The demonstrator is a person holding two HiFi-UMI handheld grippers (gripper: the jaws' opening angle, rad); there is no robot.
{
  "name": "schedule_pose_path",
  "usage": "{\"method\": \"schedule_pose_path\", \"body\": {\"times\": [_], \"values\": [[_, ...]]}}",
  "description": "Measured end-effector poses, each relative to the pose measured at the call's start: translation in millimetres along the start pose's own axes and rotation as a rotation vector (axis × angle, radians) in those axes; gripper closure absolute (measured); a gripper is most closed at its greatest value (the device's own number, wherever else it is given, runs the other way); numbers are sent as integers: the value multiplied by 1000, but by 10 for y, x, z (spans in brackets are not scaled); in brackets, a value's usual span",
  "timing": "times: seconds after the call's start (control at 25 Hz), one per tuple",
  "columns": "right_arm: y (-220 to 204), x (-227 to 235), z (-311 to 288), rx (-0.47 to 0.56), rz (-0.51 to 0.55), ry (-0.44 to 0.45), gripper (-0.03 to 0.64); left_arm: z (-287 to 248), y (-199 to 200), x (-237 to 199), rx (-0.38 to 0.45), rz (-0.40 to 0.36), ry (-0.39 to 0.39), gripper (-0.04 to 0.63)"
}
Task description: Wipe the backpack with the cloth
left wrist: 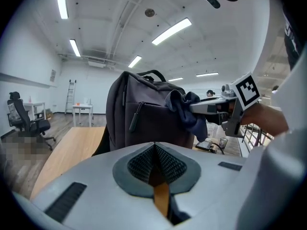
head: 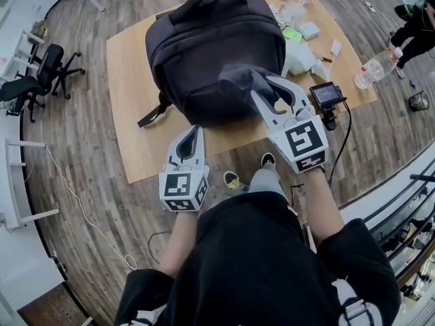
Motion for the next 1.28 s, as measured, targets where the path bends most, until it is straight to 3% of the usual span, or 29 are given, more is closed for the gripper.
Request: {"method": "schedule_pose_path", "body": {"times": [0.12,0.28,0.36,0.44,0.52,0.76,0.92,1.08,1.28], "values": [[-15,-46,-41,-21,65,-10,385,3,-22,-31,-5,5,10,578],[-61,113,-95,-62,158,-131,379,0,-31,-39,-7,5,11,578],[-113,134,-124,-71,173,-120,395,3,-41,-38,-8,6,11,578],[-163,99,-122,-90,149,-84,500,2,-41,-47,-9,6,12,578],[-230,54,-114,-104,121,-58,515,-8,-30,-57,-10,6,12,578],[-570,58,-54,-77,15,-83,526,-40,10,-72,-6,1,8,578],[-1014,63,-65,-175,-57,-117,526,-34,-2,-77,-7,0,7,578],[-1328,76,-148,-234,-190,-83,526,-41,-16,-82,-14,1,5,578],[-1271,-203,-230,-250,-195,0,526,-53,-41,-42,-14,2,-3,578]]}}
Point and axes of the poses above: the fingertips, and each gripper's own axes: z backward along the fingers, x to its right, y out of its top, the point moved 4 cm from there along z, backward along the fingers, and after that the axes turned 7 degrees about -x, right-handed, at the moved point
